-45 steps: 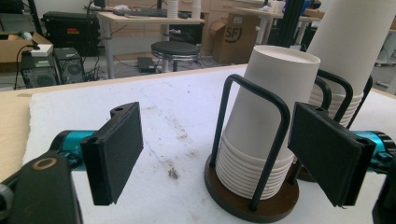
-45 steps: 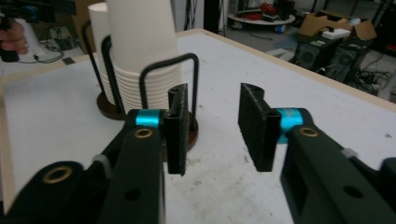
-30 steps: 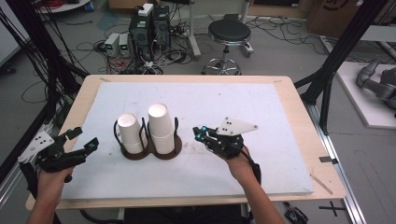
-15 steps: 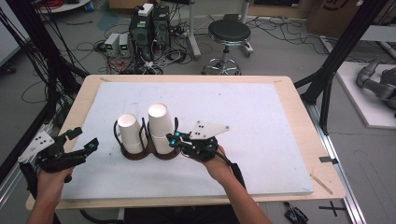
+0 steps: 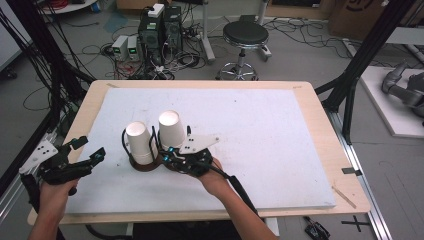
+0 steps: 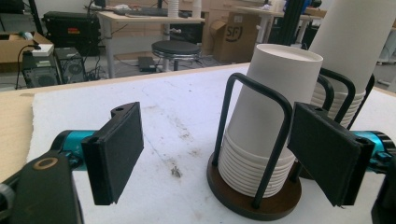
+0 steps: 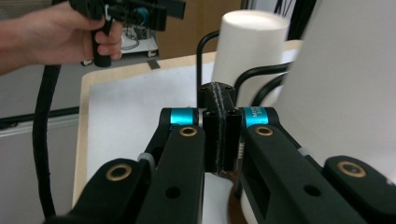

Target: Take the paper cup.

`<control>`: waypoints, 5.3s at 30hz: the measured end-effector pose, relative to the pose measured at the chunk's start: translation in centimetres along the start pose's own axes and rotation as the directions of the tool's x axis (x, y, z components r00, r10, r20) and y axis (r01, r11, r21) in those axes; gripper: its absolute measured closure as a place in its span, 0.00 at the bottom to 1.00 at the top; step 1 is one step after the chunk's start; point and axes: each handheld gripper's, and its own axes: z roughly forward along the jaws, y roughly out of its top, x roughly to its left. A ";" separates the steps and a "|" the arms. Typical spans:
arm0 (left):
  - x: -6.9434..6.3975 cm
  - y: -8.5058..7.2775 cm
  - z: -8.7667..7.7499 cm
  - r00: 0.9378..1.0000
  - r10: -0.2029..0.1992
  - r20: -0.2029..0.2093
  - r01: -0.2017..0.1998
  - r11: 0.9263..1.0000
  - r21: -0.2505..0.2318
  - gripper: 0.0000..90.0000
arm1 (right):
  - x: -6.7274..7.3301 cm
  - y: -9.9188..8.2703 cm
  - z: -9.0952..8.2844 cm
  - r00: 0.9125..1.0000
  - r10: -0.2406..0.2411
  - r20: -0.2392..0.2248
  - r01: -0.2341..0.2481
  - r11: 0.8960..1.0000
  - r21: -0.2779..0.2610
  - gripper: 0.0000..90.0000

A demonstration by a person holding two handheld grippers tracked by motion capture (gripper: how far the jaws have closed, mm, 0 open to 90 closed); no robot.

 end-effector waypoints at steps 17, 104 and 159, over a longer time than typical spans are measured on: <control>0.1 0.0 0.0 1.000 0.004 -0.001 -0.004 1.000 -0.003 0.21 | 1.3 -1.3 4.5 0.998 0.049 0.027 -0.050 0.998 0.043 1.00; 0.3 -0.3 -0.2 1.000 -0.001 -0.004 0.001 1.000 0.010 0.22 | 3.7 -2.7 10.2 0.921 0.272 0.278 -0.307 0.947 0.091 1.00; -1.8 5.6 5.1 0.979 0.036 0.202 -0.040 0.999 0.013 0.20 | 4.0 -2.3 10.8 0.893 0.313 0.324 -0.354 0.933 0.072 1.00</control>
